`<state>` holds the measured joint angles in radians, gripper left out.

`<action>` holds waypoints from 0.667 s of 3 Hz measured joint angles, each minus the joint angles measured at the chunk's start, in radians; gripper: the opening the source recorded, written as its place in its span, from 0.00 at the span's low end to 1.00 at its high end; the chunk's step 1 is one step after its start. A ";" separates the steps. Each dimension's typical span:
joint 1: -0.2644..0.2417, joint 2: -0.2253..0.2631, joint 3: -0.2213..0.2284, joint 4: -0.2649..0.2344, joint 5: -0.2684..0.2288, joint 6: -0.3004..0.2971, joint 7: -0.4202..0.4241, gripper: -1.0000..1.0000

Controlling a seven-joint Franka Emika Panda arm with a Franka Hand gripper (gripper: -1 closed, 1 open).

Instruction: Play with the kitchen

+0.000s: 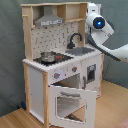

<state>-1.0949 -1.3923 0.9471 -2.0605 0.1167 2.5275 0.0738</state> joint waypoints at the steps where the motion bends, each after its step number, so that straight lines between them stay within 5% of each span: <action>1: 0.092 -0.002 0.018 0.000 0.000 -0.042 -0.017 1.00; 2: 0.176 -0.030 0.041 0.004 -0.001 -0.092 -0.019 1.00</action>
<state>-0.9192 -1.4225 0.9879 -2.0569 0.1155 2.4351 0.0551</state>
